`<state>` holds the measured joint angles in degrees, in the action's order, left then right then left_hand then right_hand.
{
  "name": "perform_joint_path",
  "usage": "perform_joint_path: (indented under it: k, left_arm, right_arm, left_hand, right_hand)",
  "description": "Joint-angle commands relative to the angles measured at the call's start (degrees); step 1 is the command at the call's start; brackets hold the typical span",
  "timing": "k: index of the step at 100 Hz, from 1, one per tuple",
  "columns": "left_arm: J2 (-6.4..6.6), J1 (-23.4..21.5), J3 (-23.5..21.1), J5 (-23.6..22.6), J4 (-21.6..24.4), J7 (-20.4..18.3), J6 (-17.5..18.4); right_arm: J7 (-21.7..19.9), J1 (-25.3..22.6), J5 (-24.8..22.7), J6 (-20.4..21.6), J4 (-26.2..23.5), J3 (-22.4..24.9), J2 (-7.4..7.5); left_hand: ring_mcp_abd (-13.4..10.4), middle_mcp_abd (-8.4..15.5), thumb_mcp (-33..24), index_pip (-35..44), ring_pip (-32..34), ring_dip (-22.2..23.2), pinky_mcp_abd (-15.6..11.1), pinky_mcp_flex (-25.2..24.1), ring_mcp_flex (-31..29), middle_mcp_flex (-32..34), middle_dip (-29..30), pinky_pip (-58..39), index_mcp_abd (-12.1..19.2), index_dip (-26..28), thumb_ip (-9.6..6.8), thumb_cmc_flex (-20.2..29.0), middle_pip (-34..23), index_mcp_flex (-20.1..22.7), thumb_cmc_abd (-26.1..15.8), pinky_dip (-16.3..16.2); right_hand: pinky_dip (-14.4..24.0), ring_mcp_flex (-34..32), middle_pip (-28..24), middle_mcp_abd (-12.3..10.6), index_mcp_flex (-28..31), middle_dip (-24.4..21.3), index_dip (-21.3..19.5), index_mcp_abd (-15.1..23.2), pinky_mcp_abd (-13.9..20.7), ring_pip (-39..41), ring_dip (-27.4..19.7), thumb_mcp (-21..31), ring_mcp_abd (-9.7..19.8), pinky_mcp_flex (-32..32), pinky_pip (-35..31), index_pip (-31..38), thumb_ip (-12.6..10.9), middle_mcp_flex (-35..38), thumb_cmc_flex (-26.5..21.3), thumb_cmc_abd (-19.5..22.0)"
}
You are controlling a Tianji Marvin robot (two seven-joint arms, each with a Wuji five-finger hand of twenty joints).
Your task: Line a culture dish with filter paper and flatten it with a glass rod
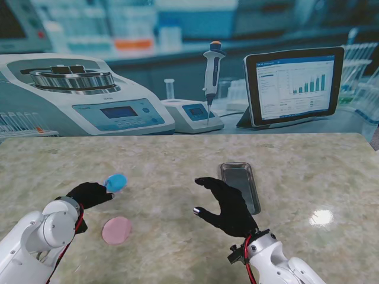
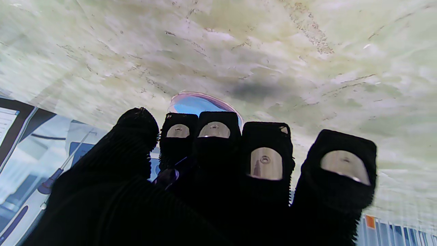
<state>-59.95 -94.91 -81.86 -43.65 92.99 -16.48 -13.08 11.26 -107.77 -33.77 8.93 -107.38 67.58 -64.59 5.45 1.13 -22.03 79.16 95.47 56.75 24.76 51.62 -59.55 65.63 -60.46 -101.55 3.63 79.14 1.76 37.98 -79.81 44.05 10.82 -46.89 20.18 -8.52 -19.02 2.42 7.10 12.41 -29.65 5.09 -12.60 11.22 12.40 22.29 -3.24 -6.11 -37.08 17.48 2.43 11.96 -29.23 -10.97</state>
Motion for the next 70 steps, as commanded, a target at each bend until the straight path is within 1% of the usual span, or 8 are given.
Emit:
perform_joint_path:
  k: [1,17,31,42,53,70]
  left_arm:
    - [-0.14,-0.62,-0.44,0.2,0.61,0.27,0.2]
    - [-0.29,-2.56,-1.84,0.49,2.71,0.98,2.41]
    - [-0.2,-3.84,-2.53,0.76,4.23,0.34,3.72]
    - [-0.02,-4.08,-2.34,-0.09,4.56,-0.55,3.69]
    - [0.11,-3.78,-1.86,-0.47,4.33,-1.29,2.85]
    - [0.32,-3.95,-1.74,0.0,4.5,-2.61,3.12]
  right_arm:
    - [0.07,-0.42,0.17,-0.14,-0.34,-0.2,-0.29]
    - [0.13,-0.44,0.18,-0.15,-0.37,-0.2,-0.3]
    - [0.12,-0.41,0.16,-0.1,-0.37,-0.26,-0.3]
    - [0.24,-0.45,0.12,-0.1,-0.41,-0.22,-0.32]
    - [0.33,-0.54,0.11,-0.13,-0.46,-0.14,-0.34]
    - [0.33,-0.53,0.14,-0.18,-0.47,-0.12,-0.34]
  left_hand:
    - [-3.53,6.11,0.73,2.94,3.63,-0.71,-0.68,2.08,-2.98,1.57,-0.17,-8.46,-2.9,1.53,0.9,-0.31,-3.55,1.41,-0.97,1.83]
    - [-3.51,6.09,0.78,2.94,3.64,-0.75,-0.66,2.07,-2.98,1.57,-0.14,-8.49,-2.9,1.54,0.88,-0.32,-3.56,1.45,-0.93,1.93]
    - [-3.5,6.06,0.82,2.94,3.66,-0.78,-0.63,2.06,-2.99,1.61,-0.11,-8.51,-2.91,1.53,0.87,-0.35,-3.58,1.46,-1.0,2.0]
    - [-3.6,6.18,0.86,2.94,3.68,-0.8,-0.7,2.14,-3.04,1.63,-0.1,-8.55,-2.87,1.53,0.86,-0.33,-3.57,1.43,-1.08,2.04]
    - [-3.71,6.22,0.91,2.96,3.71,-0.84,-0.8,2.33,-3.13,1.67,-0.08,-8.66,-2.86,1.53,0.85,-0.29,-3.57,1.46,-1.13,2.1]
    - [-3.76,6.25,1.07,2.96,3.74,-0.89,-0.84,2.35,-3.13,1.65,-0.06,-8.71,-2.86,1.53,0.84,-0.25,-3.56,1.46,-1.18,2.21]
  right_hand:
    - [0.91,1.28,-0.21,-1.42,-1.89,-0.16,0.15,-0.25,1.65,-1.67,-0.65,-0.54,2.18,-0.61,-0.51,0.38,-1.06,-1.57,0.38,1.41]
    - [0.9,1.31,-0.22,-1.46,-1.87,-0.16,0.15,-0.26,1.66,-1.7,-0.67,-0.52,2.15,-0.6,-0.5,0.38,-1.07,-1.55,0.37,1.38]
    - [0.9,1.27,-0.2,-1.49,-1.88,-0.16,0.15,-0.24,1.66,-1.7,-0.67,-0.57,2.17,-0.61,-0.5,0.38,-1.05,-1.57,0.43,1.34]
    - [0.9,1.24,-0.17,-1.46,-1.87,-0.18,0.15,-0.29,1.65,-1.68,-0.66,-0.51,2.16,-0.6,-0.49,0.38,-1.07,-1.59,0.39,1.39]
    - [0.89,1.26,-0.19,-1.45,-1.87,-0.17,0.16,-0.21,1.64,-1.69,-0.66,-0.51,2.19,-0.6,-0.47,0.37,-1.06,-1.57,0.36,1.36]
    - [0.91,1.27,-0.19,-1.49,-1.87,-0.16,0.16,-0.27,1.65,-1.7,-0.67,-0.49,2.21,-0.6,-0.49,0.37,-1.06,-1.58,0.37,1.39]
